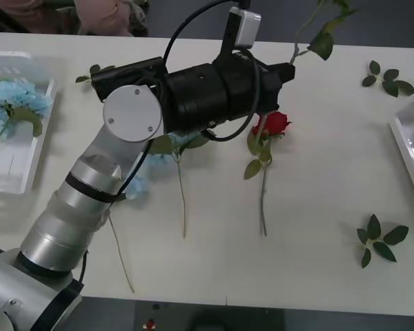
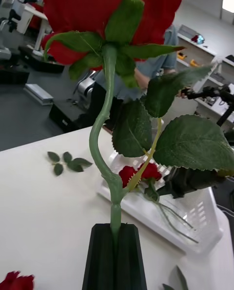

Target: Put the red flowers into the right box and the blue flowers into the left box

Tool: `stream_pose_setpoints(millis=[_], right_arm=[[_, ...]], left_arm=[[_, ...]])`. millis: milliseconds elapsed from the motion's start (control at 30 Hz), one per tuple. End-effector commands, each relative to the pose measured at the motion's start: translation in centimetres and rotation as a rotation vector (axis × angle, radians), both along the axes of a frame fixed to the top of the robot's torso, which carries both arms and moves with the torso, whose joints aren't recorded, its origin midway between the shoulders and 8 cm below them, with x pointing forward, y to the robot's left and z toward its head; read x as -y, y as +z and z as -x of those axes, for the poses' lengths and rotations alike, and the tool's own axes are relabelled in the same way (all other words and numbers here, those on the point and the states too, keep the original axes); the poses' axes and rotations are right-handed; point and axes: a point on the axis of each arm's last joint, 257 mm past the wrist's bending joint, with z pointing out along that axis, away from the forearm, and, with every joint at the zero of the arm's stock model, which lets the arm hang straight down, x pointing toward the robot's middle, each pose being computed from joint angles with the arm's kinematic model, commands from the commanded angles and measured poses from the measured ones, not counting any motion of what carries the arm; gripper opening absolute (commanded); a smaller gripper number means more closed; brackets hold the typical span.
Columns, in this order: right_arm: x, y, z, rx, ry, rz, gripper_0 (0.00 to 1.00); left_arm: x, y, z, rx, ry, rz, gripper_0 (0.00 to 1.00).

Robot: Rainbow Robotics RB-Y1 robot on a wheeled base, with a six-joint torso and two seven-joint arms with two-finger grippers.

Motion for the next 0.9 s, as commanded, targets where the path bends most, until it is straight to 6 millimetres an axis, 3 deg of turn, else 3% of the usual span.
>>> stream_pose_setpoints(millis=[33,167,333,467,667,900], right_arm=[[-2.3,6.4,-2.9,0.078,0.11,0.019,1.0],[-7.5,8.6,-3.5,0.106,0.238,-0.121,1.0],[-13.5,11.2,-2.6,0.102,0.448,-0.217,1.0],[-19.8,13.7,-0.5,0.099,0.682,-0.317,1.0],[-27.5,17.5,2.6,0.187,0.968,-0.503,1.0],[-33.7,20.0,4.8,0.263,1.076,-0.807,1.0]], left_arm=[[2.0,3.0,2.1,0.005,-0.048,0.07,0.0],[2.8,2.8,2.2,0.002,-0.047,0.069,0.0],[3.3,2.8,2.4,-0.006,-0.051,0.08,0.0],[3.3,2.8,2.4,-0.006,-0.051,0.08,0.0],[3.3,2.8,2.4,-0.006,-0.051,0.08,0.0],[3.3,2.8,2.4,-0.006,-0.051,0.08,0.0]])
